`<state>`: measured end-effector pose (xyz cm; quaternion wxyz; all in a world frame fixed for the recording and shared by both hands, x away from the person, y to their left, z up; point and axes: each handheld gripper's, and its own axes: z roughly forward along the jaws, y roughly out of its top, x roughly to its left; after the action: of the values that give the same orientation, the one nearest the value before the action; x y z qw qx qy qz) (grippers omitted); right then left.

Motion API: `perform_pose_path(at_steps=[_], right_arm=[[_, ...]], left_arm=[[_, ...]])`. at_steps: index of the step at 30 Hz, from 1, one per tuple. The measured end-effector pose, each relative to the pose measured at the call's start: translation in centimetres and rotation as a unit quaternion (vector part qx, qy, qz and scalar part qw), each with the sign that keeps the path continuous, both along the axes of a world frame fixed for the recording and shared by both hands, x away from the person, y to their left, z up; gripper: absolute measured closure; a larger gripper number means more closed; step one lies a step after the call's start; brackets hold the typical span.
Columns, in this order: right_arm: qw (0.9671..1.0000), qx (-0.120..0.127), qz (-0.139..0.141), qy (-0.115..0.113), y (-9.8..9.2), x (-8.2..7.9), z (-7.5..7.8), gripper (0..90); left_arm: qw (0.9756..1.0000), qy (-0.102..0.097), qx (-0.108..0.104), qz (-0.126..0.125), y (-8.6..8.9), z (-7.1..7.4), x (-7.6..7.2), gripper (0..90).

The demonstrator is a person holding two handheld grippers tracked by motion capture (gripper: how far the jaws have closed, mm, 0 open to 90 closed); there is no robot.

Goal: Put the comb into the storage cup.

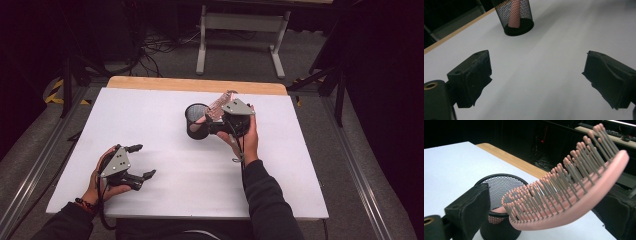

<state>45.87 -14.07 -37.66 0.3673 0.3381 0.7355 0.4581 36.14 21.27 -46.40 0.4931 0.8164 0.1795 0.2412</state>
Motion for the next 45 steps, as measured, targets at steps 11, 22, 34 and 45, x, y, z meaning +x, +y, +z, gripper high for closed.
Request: perform_pose_path(at_steps=[11,22,34,45], right_arm=[[0.9999,-0.011,0.000,-0.010,-0.1,-0.5,0.5,6.0],[0.9997,-0.006,-0.001,-0.025,-0.3,-1.0,1.0,6.5],[0.9994,-0.006,-0.001,-0.035,-0.9,-1.8,1.2,6.5],[0.9987,-0.014,0.000,-0.049,-1.4,-2.6,1.4,6.7]], left_arm=[[1.0000,0.002,0.000,0.000,0.0,0.0,0.0,8.6],[1.0000,0.003,-0.002,-0.002,0.0,0.0,0.0,8.5],[1.0000,0.005,-0.001,-0.004,-0.1,-0.1,0.0,8.3],[0.9999,0.008,-0.005,-0.007,0.0,-0.1,0.1,7.8]])
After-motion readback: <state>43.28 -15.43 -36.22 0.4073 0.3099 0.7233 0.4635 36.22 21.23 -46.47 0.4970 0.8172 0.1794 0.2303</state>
